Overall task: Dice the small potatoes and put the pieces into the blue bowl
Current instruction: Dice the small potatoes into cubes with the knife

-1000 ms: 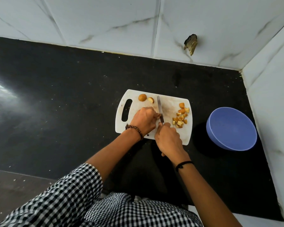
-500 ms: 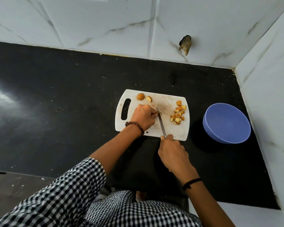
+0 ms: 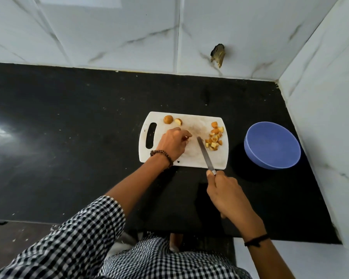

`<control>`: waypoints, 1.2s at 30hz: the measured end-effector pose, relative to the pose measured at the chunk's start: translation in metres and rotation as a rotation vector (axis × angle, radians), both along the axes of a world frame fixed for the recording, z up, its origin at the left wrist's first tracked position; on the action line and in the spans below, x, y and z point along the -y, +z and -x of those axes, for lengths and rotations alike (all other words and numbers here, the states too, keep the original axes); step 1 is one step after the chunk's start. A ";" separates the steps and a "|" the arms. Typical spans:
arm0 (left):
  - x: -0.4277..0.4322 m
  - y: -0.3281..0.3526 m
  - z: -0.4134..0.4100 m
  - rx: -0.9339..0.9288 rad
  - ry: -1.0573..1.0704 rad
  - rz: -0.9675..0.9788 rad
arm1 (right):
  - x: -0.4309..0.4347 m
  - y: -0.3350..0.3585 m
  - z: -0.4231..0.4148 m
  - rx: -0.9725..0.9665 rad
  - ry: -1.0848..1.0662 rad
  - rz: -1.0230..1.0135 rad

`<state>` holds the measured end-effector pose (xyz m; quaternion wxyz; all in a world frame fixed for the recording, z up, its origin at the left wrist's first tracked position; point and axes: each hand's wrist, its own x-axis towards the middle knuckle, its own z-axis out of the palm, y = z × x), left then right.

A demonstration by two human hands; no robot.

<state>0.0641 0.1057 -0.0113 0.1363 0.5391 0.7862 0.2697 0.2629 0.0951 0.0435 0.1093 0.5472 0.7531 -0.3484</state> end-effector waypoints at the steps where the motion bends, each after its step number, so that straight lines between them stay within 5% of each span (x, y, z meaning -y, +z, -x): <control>1: 0.002 0.000 0.001 0.010 -0.002 -0.014 | -0.002 0.000 -0.001 -0.019 -0.019 -0.002; 10: 0.013 -0.004 0.005 0.161 -0.005 -0.075 | -0.011 -0.016 0.005 -0.099 -0.078 -0.017; 17: 0.011 -0.007 0.005 0.103 0.025 -0.032 | -0.008 -0.023 0.004 -0.468 -0.447 0.526; 21: 0.012 -0.008 0.005 0.101 0.044 0.001 | -0.004 -0.019 -0.002 -0.514 -0.493 0.691; 36: 0.002 0.002 -0.005 0.195 0.119 0.016 | -0.015 -0.024 0.020 -0.318 -0.102 0.020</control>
